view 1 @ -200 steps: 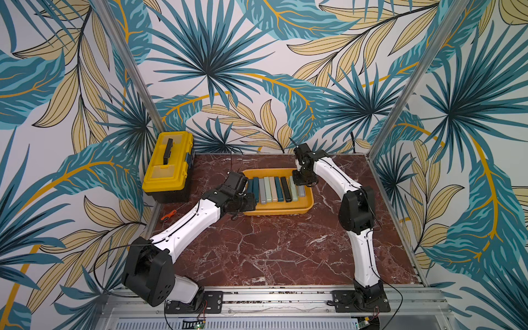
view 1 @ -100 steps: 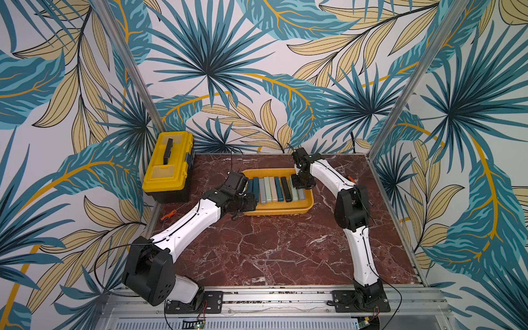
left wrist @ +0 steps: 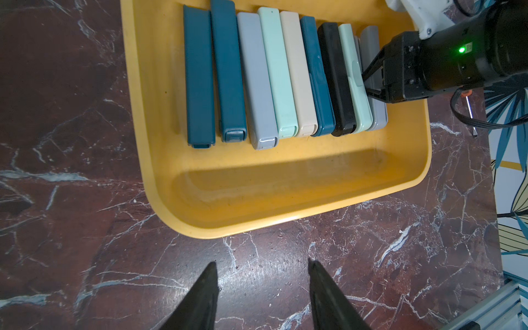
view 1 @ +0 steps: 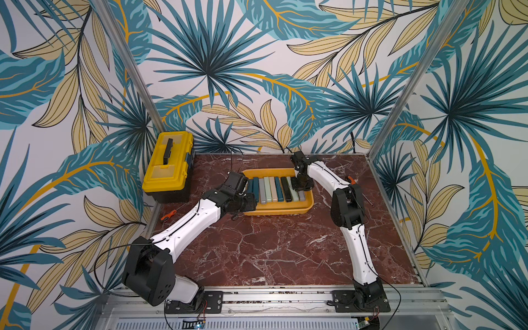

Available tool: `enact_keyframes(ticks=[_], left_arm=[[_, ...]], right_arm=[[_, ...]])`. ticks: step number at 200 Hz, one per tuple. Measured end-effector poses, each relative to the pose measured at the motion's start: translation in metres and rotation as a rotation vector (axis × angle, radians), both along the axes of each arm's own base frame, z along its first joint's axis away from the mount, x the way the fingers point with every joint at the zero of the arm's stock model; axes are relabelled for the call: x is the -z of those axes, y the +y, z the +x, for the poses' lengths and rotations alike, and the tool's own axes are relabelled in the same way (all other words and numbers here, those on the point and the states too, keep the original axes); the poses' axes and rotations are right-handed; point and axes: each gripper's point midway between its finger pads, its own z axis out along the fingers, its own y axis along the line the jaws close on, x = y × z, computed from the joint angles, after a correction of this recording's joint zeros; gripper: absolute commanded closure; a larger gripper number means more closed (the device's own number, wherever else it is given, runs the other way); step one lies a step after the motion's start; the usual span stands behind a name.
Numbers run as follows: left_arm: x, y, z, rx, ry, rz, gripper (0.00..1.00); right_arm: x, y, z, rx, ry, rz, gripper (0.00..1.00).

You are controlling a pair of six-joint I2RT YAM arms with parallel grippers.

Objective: Put the pruning pliers into the storage box
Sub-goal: Place the pruning pliers in the storage box, then reset both arms

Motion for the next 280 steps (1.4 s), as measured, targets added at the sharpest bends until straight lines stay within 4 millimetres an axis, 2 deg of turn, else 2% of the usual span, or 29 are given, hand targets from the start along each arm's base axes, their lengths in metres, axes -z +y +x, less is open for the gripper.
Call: enact_keyframes(ticks=[33,50,90,114,153,180,221,247,280], left_arm=[[0.000,0.000,0.000,0.000,0.000,0.000,0.47],[0.000,0.000,0.000,0.000,0.000,0.000,0.47],[0.000,0.000,0.000,-0.001,0.000,0.000,0.47],[-0.001,0.001,0.000,-0.005,-0.003,-0.001,0.47],[-0.014,0.005,-0.002,-0.027,-0.036,-0.016,0.47],[-0.020,0.006,-0.002,-0.034,-0.053,-0.019,0.47],[-0.019,0.010,-0.002,-0.038,-0.055,0.000,0.47],[-0.021,0.012,-0.002,-0.034,-0.061,0.019,0.47],[-0.046,0.010,0.010,-0.026,-0.136,0.022,0.44]], right_arm=[[0.000,0.000,0.003,0.000,0.006,-0.002,0.73],[0.000,0.001,0.003,0.001,0.008,-0.004,0.65],[0.000,0.000,0.004,0.009,0.005,-0.008,0.63],[0.000,0.001,0.004,0.018,0.001,-0.007,0.52],[-0.008,0.001,0.005,0.015,-0.014,-0.016,0.50],[-0.039,-0.004,0.008,0.027,-0.072,-0.018,0.49],[-0.104,-0.008,0.009,0.050,-0.187,0.022,0.49],[-0.142,-0.012,0.001,0.065,-0.245,0.043,0.49],[-0.190,-0.025,-0.029,0.075,-0.332,0.061,0.49]])
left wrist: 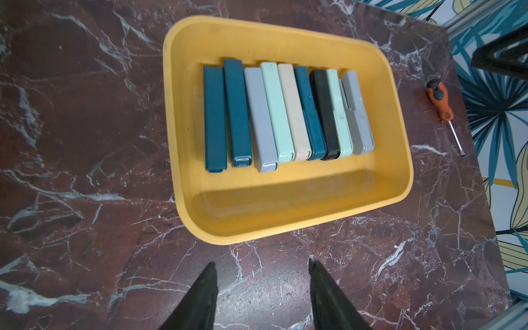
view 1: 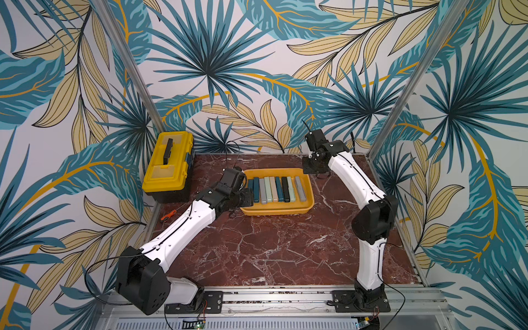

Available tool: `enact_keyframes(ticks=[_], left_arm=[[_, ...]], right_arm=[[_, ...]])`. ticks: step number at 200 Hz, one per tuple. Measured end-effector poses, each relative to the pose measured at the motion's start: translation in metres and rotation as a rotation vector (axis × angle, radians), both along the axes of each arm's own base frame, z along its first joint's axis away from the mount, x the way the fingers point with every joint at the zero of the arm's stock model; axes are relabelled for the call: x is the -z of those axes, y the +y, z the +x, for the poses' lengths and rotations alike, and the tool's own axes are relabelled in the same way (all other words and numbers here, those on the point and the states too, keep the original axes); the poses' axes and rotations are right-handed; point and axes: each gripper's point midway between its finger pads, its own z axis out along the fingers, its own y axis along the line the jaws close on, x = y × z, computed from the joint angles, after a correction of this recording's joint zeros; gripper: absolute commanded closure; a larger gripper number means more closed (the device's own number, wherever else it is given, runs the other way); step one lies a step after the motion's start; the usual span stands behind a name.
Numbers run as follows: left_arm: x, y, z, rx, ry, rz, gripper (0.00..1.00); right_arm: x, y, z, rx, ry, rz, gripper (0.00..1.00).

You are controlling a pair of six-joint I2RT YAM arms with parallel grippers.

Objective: Put the pruning pliers into the storage box
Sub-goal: Reset both arms

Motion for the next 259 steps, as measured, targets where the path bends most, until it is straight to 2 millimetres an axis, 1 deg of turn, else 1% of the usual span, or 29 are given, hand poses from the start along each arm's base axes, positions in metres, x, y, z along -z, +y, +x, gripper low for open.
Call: enact_keyframes(ticks=[3,5,7,10,11,13,22,31,45,58,70,80,89,101,108,119,125,127,144,157,171,190,209,219,231,247,259], left_arm=[[-0.003,0.000,0.002,0.003,-0.010,0.003,0.43],[-0.005,-0.001,0.003,0.004,-0.015,0.002,0.37],[-0.007,-0.001,0.004,0.004,-0.020,0.002,0.23],[-0.010,-0.002,0.006,0.011,-0.031,0.008,0.07],[-0.011,-0.002,0.007,0.008,-0.033,0.006,0.04],[-0.014,-0.003,0.009,0.006,-0.038,0.002,0.01],[-0.023,-0.005,0.016,0.016,-0.065,0.010,0.00],[-0.031,-0.006,0.023,0.017,-0.088,0.015,0.00],[-0.038,-0.007,0.030,0.025,-0.117,0.027,0.00],[-0.039,-0.005,0.032,0.029,-0.128,0.047,0.00],[-0.038,0.002,0.035,0.019,-0.137,0.073,0.00],[-0.035,0.011,0.040,0.000,-0.145,0.095,0.00],[-0.030,0.021,0.044,-0.023,-0.148,0.112,0.00],[-0.018,0.036,0.049,-0.060,-0.143,0.137,0.00],[-0.007,0.049,0.052,-0.090,-0.132,0.155,0.00],[0.009,0.067,0.054,-0.132,-0.112,0.175,0.00],[0.019,0.079,0.055,-0.153,-0.106,0.190,0.00],[0.022,0.082,0.055,-0.159,-0.104,0.195,0.00],[0.048,0.111,0.057,-0.201,-0.121,0.255,0.00],[0.069,0.130,0.054,-0.224,-0.140,0.305,0.00],[0.092,0.147,0.045,-0.233,-0.166,0.351,0.00],[0.115,0.163,0.031,-0.233,-0.252,0.381,0.00],[0.134,0.183,0.018,-0.261,-0.307,0.397,0.00],[0.136,0.191,0.019,-0.281,-0.329,0.399,0.00],[0.127,0.196,0.029,-0.292,-0.388,0.398,0.00],[0.111,0.196,0.044,-0.283,-0.474,0.390,0.00],[0.105,0.192,0.053,-0.263,-0.514,0.382,0.00]], right_arm=[[-0.004,-0.002,-0.004,0.002,-0.011,0.000,0.49],[-0.007,-0.003,-0.006,0.003,-0.020,0.002,0.49],[-0.010,-0.005,-0.009,0.004,-0.025,0.000,0.49],[-0.014,-0.007,-0.013,0.007,-0.038,0.001,0.49],[-0.016,-0.007,-0.014,0.006,-0.045,0.003,0.49],[-0.018,-0.009,-0.017,0.008,-0.052,0.004,0.49],[-0.029,-0.016,-0.030,0.015,-0.092,0.004,0.49],[-0.036,-0.023,-0.044,0.020,-0.135,0.007,0.48],[-0.040,-0.034,-0.067,0.030,-0.199,0.016,0.40],[-0.036,-0.043,-0.088,0.040,-0.253,0.027,0.33],[-0.028,-0.050,-0.105,0.047,-0.294,0.039,0.27],[-0.019,-0.056,-0.117,0.052,-0.315,0.034,0.26],[-0.012,-0.061,-0.123,0.060,-0.326,0.021,0.24],[-0.004,-0.067,-0.124,0.074,-0.336,-0.008,0.20],[0.000,-0.071,-0.123,0.081,-0.342,-0.029,0.20],[0.006,-0.076,-0.120,0.102,-0.350,-0.058,0.16],[0.009,-0.079,-0.118,0.112,-0.357,-0.069,0.03],[0.009,-0.080,-0.117,0.115,-0.360,-0.073,0.01],[0.019,-0.091,-0.113,0.150,-0.396,-0.094,0.01],[0.030,-0.097,-0.110,0.165,-0.426,-0.104,0.01],[0.045,-0.102,-0.111,0.161,-0.453,-0.119,0.01],[0.067,-0.111,-0.114,0.155,-0.478,-0.153,0.01],[0.075,-0.127,-0.115,0.188,-0.507,-0.177,0.00],[0.076,-0.138,-0.114,0.216,-0.529,-0.187,0.01],[0.079,-0.151,-0.112,0.253,-0.559,-0.193,0.01],[0.087,-0.163,-0.114,0.286,-0.584,-0.191,0.00],[0.095,-0.168,-0.114,0.298,-0.599,-0.192,0.01]])
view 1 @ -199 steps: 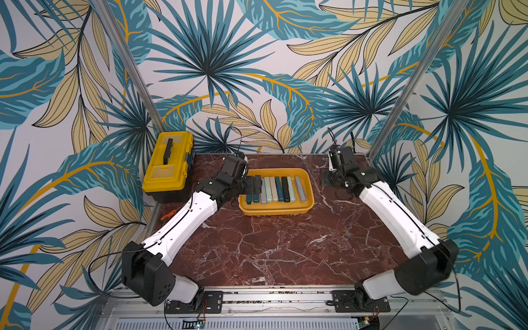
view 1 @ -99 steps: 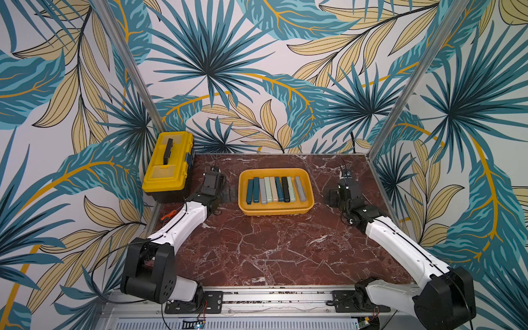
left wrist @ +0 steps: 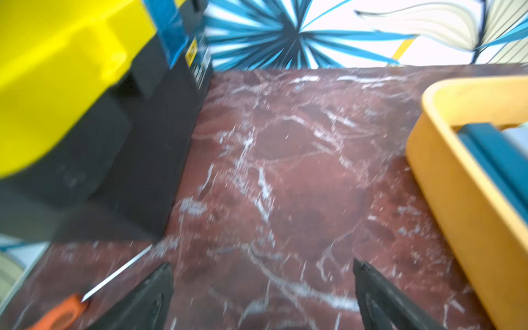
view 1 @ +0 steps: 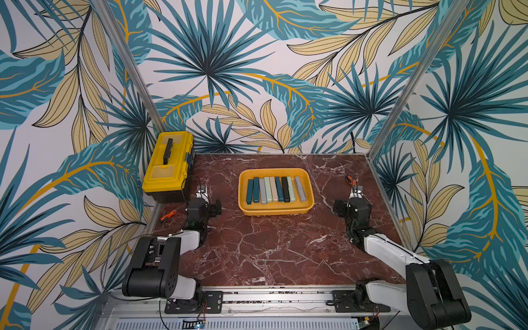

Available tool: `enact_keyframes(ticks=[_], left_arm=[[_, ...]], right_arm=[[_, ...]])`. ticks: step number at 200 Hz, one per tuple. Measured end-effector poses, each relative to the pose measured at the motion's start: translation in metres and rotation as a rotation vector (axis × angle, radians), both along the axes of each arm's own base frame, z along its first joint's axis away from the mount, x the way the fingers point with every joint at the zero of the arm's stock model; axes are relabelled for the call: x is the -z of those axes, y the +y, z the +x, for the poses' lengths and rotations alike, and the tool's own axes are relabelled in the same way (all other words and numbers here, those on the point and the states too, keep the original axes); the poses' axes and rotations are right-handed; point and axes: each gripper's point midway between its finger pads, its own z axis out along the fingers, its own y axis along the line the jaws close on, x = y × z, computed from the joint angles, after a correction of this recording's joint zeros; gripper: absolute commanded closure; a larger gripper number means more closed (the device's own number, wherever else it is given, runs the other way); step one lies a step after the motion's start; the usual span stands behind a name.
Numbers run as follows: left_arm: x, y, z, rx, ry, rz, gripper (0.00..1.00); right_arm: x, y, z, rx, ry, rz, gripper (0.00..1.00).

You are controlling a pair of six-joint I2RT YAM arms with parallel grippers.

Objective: Put the pruning pliers into the storage box
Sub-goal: Reset both arms

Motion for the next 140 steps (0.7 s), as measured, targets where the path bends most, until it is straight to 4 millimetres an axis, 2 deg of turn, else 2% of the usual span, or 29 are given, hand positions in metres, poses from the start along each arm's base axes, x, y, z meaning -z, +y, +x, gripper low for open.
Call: enact_keyframes(ticks=[17,48,72,113,140], left_arm=[[-0.005,-0.005,0.006,0.037,-0.036,-0.001,0.00],[-0.008,-0.007,0.007,0.076,-0.099,-0.012,0.00],[0.005,-0.008,0.000,0.097,-0.081,-0.022,0.00],[-0.003,-0.007,0.003,0.098,-0.121,-0.025,0.00],[-0.004,-0.003,0.004,0.071,-0.127,-0.025,0.00]], right_arm=[[0.012,-0.002,0.007,-0.005,0.005,0.006,0.00],[0.023,0.003,0.028,-0.059,-0.032,0.043,0.01],[0.037,0.008,0.026,-0.100,-0.035,0.061,0.01],[0.026,0.016,0.036,-0.162,-0.070,0.086,0.01],[0.026,0.020,0.037,-0.187,-0.070,0.093,0.00]])
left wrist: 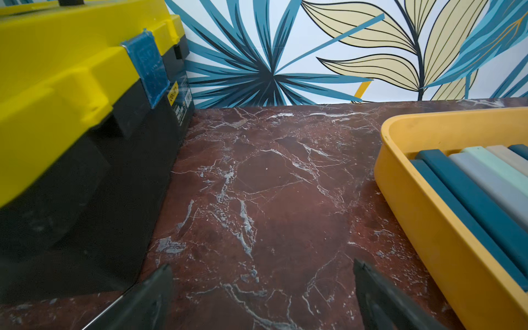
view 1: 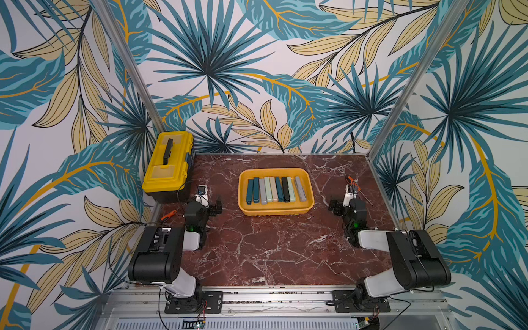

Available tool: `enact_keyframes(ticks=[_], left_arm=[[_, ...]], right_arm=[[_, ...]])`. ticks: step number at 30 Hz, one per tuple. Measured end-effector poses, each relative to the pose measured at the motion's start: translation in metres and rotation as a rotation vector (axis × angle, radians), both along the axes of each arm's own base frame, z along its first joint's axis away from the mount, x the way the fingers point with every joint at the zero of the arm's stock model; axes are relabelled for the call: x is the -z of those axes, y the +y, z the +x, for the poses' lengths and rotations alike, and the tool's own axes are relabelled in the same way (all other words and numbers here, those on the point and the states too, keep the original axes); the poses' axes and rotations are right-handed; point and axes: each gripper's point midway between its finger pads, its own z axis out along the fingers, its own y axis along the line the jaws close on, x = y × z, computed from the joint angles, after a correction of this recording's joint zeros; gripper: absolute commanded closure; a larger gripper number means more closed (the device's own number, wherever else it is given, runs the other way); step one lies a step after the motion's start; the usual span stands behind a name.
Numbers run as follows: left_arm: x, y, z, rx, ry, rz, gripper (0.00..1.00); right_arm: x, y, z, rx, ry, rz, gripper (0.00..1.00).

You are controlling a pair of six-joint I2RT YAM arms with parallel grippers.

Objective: Put the pruning pliers into the storage box
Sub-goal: Reset both arms

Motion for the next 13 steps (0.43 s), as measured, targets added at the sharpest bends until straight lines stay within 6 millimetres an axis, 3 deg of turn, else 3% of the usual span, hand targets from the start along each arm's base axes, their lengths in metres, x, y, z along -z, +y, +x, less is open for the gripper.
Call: enact_keyframes(ticks=[13], left_arm=[[0.0003,0.0028,0.0000,-0.018,0.001,-0.003,0.00]], right_arm=[[0.0001,0.0031,0.0005,-0.019,0.001,-0.001,0.01]])
